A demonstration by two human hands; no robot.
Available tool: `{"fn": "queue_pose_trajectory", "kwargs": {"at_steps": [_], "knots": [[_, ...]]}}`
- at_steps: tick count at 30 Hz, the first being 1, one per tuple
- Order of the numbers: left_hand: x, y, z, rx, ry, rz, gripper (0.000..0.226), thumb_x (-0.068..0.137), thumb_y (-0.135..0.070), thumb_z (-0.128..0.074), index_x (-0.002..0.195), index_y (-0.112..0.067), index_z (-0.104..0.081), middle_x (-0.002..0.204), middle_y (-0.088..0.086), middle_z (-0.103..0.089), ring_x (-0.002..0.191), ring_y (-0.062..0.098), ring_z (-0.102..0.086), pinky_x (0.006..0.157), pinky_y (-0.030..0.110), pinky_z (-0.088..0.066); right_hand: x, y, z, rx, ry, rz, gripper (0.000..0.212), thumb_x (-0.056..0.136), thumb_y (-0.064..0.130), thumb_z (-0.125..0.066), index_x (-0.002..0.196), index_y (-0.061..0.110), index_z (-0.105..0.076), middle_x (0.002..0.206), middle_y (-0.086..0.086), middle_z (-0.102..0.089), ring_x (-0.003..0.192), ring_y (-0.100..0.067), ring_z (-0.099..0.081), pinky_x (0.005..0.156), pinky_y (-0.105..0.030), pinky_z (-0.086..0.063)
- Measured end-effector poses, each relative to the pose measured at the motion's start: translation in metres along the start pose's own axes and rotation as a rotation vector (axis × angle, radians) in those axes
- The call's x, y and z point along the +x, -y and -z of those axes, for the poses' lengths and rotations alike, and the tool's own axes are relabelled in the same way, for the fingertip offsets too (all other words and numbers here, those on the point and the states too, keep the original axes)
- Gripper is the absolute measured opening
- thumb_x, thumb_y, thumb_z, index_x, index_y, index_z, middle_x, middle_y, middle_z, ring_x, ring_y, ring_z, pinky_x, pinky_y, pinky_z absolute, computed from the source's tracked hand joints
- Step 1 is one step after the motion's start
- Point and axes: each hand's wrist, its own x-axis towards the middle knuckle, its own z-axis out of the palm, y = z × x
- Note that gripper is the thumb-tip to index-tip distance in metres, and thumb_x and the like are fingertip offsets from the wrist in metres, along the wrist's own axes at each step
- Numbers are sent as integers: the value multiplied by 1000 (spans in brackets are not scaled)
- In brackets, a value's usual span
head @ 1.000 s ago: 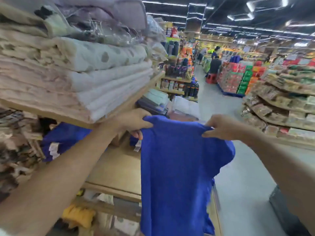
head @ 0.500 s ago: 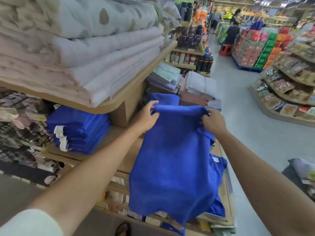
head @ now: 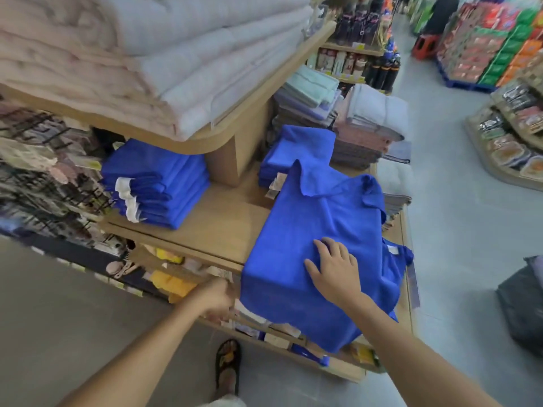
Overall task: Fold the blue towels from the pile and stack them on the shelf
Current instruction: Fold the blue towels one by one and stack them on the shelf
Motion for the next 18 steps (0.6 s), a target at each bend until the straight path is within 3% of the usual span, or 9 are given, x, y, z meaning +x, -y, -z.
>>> {"fn": "queue_pose_trajectory", "kwargs": {"at_steps": [2,5,7,9,11,14,18], "knots": [[4,5,-21,-150,-132,-93,19,86,-26,-63,105,-24,-67,93,-3,-74,82,16,-74,76,38,-63,-8,0,-9,-15,-63,24,62,104,56,-40,156,21,-40,162,-1,-38,151,-24,-31,118,-40,-28],[2,4,-44,-217,-203,-149,38,80,-43,-73,113,-30,-61,105,-12,-67,98,13,-66,89,42,-58,-13,-1,-15,-17,-114,39,62,105,54,-39,155,19,-42,162,-4,-40,151,-25,-33,119,-41,-28],[0,2,-53,-154,-274,-171,40,75,-54,-72,106,-30,-65,100,-19,-61,96,6,-62,87,34,-56,-12,-2,-16,-23,-127,38,62,105,55,-38,156,19,-42,162,-4,-40,151,-25,-33,119,-41,-27],[-4,0,-58,-177,-266,-208,31,73,-54,-74,86,-27,-66,87,-16,-64,79,1,-63,69,20,-53,-12,-2,-16,-39,-129,39,63,105,55,-37,156,20,-41,162,-3,-40,152,-24,-32,119,-40,-27],[-10,-2,-62,-287,-139,-233,26,76,-48,-78,88,-29,-65,90,-11,-70,80,-2,-66,66,13,-52,-12,-2,-16,-44,-136,45,63,104,56,-37,156,20,-41,162,-3,-39,152,-23,-32,119,-40,-27],[-23,-9,-71,-556,166,-175,40,86,-32,-78,121,-23,-59,118,-6,-69,105,12,-69,89,35,-60,-11,-2,-16,-45,-123,40,64,104,57,-36,157,21,-40,163,-1,-38,152,-22,-30,119,-38,-27],[-41,-37,-79,-805,300,-61,43,83,-35,-74,121,-26,-57,113,0,-75,99,21,-73,72,41,-61,-3,-7,-8,88,7,42,67,102,59,-40,159,25,-33,168,3,-27,156,-18,-20,123,-37,-20]]}}
